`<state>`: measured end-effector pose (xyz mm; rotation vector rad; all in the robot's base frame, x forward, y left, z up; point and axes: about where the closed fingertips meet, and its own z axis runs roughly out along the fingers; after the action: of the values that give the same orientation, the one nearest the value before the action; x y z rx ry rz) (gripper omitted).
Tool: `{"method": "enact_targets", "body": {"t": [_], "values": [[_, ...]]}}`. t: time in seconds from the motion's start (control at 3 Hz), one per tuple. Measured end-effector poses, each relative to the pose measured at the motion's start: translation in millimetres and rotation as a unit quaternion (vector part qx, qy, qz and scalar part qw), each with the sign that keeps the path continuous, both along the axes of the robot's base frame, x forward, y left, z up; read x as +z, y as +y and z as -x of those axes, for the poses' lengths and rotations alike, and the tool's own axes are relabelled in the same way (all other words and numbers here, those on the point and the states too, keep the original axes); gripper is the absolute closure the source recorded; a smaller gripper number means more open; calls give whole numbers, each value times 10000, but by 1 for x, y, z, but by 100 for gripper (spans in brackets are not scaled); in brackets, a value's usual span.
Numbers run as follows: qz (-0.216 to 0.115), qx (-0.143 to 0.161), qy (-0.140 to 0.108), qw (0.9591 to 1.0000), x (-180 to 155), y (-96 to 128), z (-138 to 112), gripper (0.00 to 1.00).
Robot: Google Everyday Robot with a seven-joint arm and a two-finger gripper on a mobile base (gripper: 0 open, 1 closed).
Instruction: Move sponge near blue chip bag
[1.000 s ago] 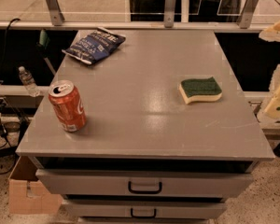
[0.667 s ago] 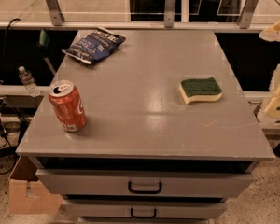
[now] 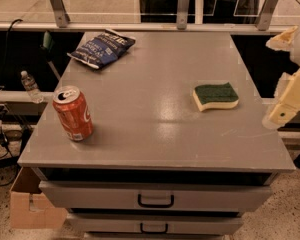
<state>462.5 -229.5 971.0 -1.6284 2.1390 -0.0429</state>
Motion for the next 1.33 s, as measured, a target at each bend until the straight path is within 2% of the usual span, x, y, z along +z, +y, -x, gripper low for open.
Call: {"method": "enact_targets", "body": {"t": [0.67, 1.0, 1.33], "values": [[-85, -37, 9, 10000, -51, -11, -61, 0], [-86, -47, 100, 9999, -76, -13, -86, 0], [-163, 90, 243, 9995, -99, -2, -103, 0]]}}
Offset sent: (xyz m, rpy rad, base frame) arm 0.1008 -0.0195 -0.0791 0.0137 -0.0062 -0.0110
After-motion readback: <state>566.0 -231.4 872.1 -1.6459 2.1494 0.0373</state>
